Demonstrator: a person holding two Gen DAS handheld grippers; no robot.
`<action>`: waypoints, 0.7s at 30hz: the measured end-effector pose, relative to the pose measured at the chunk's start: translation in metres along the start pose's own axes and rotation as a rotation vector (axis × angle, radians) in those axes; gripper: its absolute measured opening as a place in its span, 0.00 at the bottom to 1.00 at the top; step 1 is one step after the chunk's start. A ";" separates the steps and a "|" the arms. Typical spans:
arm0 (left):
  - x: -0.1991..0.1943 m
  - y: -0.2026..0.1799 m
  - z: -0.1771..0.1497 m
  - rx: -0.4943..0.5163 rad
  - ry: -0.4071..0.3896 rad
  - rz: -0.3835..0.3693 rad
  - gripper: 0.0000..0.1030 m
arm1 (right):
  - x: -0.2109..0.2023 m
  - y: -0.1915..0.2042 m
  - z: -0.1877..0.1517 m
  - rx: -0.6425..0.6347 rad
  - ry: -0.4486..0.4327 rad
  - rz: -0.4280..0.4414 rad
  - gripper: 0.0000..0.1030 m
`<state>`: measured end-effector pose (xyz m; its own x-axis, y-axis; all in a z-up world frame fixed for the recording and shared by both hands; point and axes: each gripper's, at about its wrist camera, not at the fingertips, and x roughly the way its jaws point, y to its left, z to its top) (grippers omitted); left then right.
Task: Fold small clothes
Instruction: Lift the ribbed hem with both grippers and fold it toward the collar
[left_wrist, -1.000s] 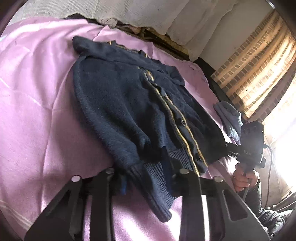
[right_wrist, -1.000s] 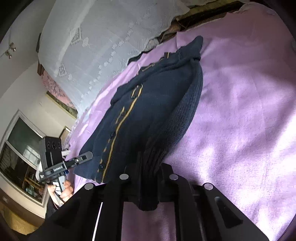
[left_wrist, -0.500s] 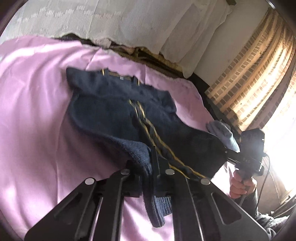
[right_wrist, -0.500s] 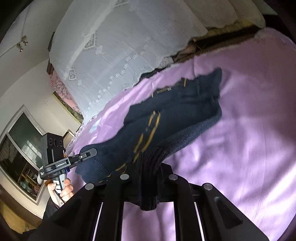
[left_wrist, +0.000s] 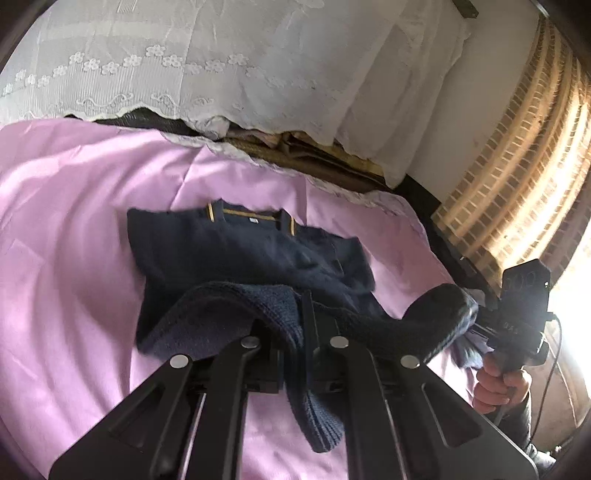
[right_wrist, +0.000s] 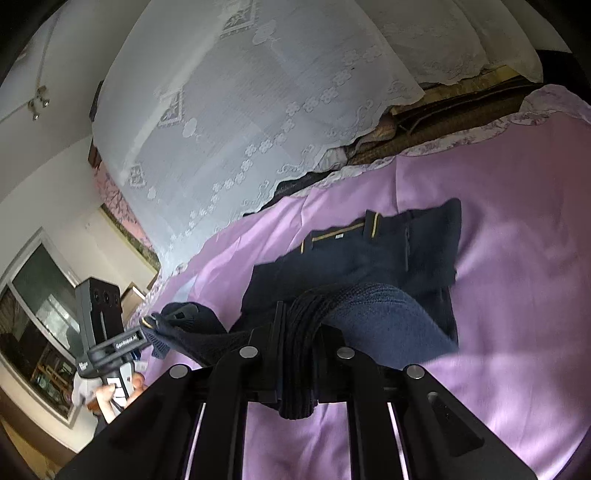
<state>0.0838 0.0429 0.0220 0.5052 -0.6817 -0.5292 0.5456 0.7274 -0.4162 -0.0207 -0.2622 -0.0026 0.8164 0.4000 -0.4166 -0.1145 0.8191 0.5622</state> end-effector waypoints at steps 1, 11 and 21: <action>0.003 0.001 0.003 0.002 -0.005 0.006 0.06 | 0.004 -0.002 0.003 0.003 -0.001 -0.002 0.11; 0.038 0.020 0.045 -0.035 -0.041 0.045 0.06 | 0.050 -0.019 0.051 0.037 -0.030 -0.029 0.11; 0.088 0.051 0.079 -0.081 -0.037 0.110 0.06 | 0.102 -0.057 0.087 0.094 -0.043 -0.090 0.11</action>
<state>0.2086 0.0137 0.0130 0.5840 -0.5989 -0.5480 0.4303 0.8008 -0.4166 0.1186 -0.3036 -0.0153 0.8447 0.3073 -0.4383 0.0120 0.8077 0.5895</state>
